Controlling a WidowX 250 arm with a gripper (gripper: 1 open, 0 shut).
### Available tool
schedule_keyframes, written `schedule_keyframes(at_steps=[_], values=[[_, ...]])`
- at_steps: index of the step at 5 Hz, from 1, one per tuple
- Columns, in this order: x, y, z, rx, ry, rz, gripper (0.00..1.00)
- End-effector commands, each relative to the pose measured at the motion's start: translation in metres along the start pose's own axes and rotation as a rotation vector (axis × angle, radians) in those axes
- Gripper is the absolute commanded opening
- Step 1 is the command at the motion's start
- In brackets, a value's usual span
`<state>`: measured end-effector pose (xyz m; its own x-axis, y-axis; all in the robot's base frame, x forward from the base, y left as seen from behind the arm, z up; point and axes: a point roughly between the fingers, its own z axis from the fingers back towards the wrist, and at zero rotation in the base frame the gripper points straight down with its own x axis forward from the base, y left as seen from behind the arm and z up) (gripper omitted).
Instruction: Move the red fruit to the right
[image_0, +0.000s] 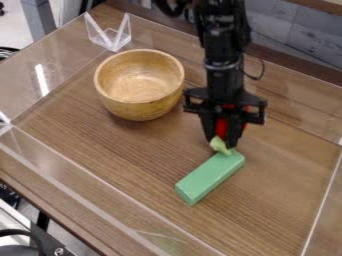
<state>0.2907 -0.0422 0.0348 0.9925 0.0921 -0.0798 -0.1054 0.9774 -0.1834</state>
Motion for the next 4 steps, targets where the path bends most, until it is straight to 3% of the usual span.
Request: schedule_keyframes(at_steps=[1,2,3,4], values=[[0.018,0.002,0.000,-0.003,-0.057,-0.034,0.00],[0.024,0.005,-0.008,-0.002,-0.059,-0.059,1.00],[0.026,-0.004,-0.010,-0.005,-0.068,-0.068,0.00],[0.030,-0.014,-0.006,-0.016,-0.088,-0.079,0.00]])
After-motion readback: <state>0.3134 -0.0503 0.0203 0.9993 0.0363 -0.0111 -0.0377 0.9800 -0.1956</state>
